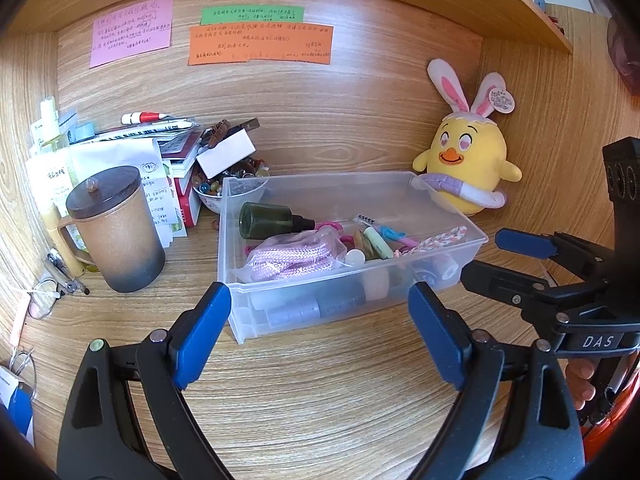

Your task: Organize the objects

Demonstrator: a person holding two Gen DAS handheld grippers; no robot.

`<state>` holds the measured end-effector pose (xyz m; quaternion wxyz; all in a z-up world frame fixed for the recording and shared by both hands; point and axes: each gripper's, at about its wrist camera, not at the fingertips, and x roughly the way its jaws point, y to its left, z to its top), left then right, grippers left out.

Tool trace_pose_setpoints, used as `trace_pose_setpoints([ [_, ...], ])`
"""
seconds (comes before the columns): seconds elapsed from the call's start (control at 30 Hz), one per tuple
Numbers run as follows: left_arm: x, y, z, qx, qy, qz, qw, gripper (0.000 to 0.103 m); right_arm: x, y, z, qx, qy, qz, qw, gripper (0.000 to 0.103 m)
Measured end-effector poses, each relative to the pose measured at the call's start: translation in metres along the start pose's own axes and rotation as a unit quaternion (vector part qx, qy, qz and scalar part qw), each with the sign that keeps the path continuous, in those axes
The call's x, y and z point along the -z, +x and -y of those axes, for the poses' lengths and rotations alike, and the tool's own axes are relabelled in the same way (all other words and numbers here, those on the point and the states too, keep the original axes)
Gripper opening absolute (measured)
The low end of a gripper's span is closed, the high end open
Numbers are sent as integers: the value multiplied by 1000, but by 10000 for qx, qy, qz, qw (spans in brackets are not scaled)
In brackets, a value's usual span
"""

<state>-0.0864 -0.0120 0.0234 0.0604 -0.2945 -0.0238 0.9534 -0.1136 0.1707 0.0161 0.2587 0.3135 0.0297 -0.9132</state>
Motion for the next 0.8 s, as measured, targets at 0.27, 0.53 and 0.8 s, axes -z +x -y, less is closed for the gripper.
trace_pose_setpoints([
  [0.27,-1,-2,5,48,93,-13,9999,91,1,-3,0,-4,-23,48,10000,83],
  [0.53,-1,-2,9,107,161,-77,9998,91,3,-2,2,-17,14,17,10000,83],
  [0.8,0,4,2,32,7,-154,9999,94,5,2,5,-27,60,-51,10000,83],
])
